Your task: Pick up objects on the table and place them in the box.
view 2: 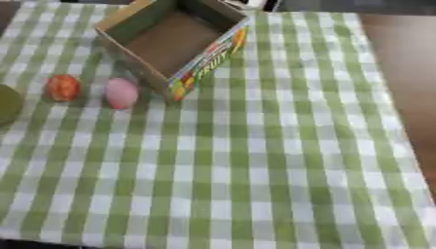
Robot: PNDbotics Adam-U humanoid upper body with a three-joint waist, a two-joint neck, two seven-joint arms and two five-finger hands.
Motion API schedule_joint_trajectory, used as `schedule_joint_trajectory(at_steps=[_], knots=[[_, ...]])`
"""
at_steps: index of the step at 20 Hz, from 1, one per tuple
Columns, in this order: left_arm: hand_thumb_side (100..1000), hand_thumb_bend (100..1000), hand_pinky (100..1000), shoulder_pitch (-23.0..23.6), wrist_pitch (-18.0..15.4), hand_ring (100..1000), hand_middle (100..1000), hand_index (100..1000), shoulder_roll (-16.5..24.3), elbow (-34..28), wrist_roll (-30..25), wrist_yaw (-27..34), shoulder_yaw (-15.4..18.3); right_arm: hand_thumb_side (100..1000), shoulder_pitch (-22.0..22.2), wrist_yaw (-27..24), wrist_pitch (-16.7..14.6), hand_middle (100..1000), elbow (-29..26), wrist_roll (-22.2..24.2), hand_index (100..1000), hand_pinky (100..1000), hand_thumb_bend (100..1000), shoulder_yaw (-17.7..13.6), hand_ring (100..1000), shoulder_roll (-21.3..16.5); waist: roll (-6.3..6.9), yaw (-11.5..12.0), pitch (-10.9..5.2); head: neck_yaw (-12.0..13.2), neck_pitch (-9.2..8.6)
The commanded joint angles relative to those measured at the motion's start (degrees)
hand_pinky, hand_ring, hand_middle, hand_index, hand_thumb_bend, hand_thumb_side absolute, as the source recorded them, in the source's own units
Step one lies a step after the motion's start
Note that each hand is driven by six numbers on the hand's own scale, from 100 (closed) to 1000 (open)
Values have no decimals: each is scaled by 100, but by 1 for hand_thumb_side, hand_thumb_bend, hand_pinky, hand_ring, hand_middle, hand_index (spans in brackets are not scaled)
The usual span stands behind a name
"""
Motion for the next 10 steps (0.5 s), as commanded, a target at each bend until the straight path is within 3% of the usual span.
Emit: schedule_joint_trajectory(at_steps=[1, 10], knots=[[127, 503, 911, -141, -63, 854, 837, 930, 83, 143, 9, -117, 28, 528, -77, -30, -6, 557, -91, 7, 840, 760, 100, -33, 783, -121, 19, -15, -82, 7, -71], [100, 509, 918, -416, -165, 860, 837, 924, -176, 615, 13, -515, -42, 527, -79, -35, 2, 556, -91, -8, 841, 760, 100, -38, 787, -94, 13, -49, -52, 88, -113]])
